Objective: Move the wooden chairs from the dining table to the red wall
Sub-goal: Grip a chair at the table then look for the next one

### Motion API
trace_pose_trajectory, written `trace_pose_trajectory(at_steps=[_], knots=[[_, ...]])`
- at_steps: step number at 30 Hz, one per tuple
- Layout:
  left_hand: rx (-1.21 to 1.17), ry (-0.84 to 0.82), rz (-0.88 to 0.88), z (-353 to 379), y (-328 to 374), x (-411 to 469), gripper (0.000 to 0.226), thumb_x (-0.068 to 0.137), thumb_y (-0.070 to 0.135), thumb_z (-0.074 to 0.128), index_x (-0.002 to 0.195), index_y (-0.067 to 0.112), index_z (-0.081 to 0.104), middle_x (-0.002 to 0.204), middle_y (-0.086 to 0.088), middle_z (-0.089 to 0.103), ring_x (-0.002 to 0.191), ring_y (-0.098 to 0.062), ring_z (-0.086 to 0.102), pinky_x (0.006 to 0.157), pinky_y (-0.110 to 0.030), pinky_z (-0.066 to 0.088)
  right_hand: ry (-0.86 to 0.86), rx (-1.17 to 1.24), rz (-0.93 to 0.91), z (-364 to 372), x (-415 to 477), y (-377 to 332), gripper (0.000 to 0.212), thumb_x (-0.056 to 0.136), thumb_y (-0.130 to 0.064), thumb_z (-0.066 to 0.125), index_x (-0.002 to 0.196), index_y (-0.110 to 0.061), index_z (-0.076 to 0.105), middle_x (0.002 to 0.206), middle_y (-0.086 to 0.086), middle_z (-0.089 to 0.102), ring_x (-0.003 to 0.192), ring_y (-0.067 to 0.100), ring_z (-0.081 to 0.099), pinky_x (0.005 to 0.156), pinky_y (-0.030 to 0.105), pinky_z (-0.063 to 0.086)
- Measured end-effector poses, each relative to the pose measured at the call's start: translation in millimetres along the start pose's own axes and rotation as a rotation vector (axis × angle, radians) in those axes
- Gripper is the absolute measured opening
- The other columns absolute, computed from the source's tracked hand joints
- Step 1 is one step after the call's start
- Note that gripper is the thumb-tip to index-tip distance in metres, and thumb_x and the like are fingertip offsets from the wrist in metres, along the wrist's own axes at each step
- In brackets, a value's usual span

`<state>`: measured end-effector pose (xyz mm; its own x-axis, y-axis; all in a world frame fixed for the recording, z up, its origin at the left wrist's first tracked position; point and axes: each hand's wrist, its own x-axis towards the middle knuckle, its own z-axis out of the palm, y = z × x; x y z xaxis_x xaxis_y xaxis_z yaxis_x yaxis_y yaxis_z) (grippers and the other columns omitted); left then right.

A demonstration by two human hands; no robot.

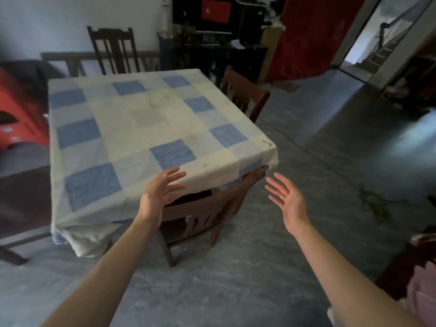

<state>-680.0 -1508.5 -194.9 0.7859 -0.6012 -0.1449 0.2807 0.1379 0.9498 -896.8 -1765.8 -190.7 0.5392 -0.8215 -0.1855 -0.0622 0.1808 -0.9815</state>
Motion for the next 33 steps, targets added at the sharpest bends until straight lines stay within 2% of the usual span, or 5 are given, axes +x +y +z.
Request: trace_pose_trajectory(at_steps=[7,13,23,27,33], knots=[[0.121,0.240,0.098,-26,-9,-1,0.036,0.093,0.039,0.051,0.117,0.022,0.071,0.118,-0.003,0.077,0.094,-0.021,0.075,0.078,-0.027,0.056,-0.123,-0.103,-0.070,14,90,14,0.031,0.095,-0.038,0.054,0.116,-0.026,0.073,0.119,-0.010,0.074,0.112,-0.001,0.066,0.097,0.030,0.046],[0.376,0.480,0.128,-47,-49,-5,0.027,0.093,0.032,0.058,0.106,0.020,0.078,0.108,0.000,0.079,0.113,-0.022,0.068,0.104,-0.041,0.047,-0.231,-0.198,-0.117,10,169,46,0.027,0.104,-0.009,0.051,0.121,-0.003,0.071,0.130,0.015,0.068,0.121,0.022,0.061,0.103,0.029,0.044],[0.039,0.821,0.036,-37,-96,16,0.008,0.068,0.025,0.074,0.066,0.018,0.078,0.072,0.002,0.073,0.078,-0.016,0.065,0.079,-0.030,0.048,-0.378,-0.029,0.105,22,201,84,0.042,0.094,-0.005,0.055,0.054,-0.011,0.068,0.074,0.020,0.063,0.081,0.034,0.054,0.085,0.045,0.039],[-0.068,0.915,0.067,-28,-98,17,0.015,0.066,0.011,0.067,0.052,0.017,0.070,0.058,0.003,0.065,0.065,-0.013,0.059,0.067,-0.022,0.049,-0.377,0.030,0.102,21,197,83,0.035,0.087,-0.001,0.052,0.053,-0.008,0.059,0.069,0.016,0.054,0.073,0.029,0.046,0.081,0.043,0.033],[-0.105,0.961,0.066,-6,-112,-33,0.009,0.062,0.007,0.065,0.053,0.010,0.066,0.064,-0.012,0.057,0.067,-0.023,0.054,0.068,-0.034,0.042,-0.368,0.040,0.104,-9,163,85,0.035,0.089,0.006,0.048,0.056,-0.003,0.057,0.068,0.016,0.054,0.069,0.029,0.048,0.080,0.043,0.036]])
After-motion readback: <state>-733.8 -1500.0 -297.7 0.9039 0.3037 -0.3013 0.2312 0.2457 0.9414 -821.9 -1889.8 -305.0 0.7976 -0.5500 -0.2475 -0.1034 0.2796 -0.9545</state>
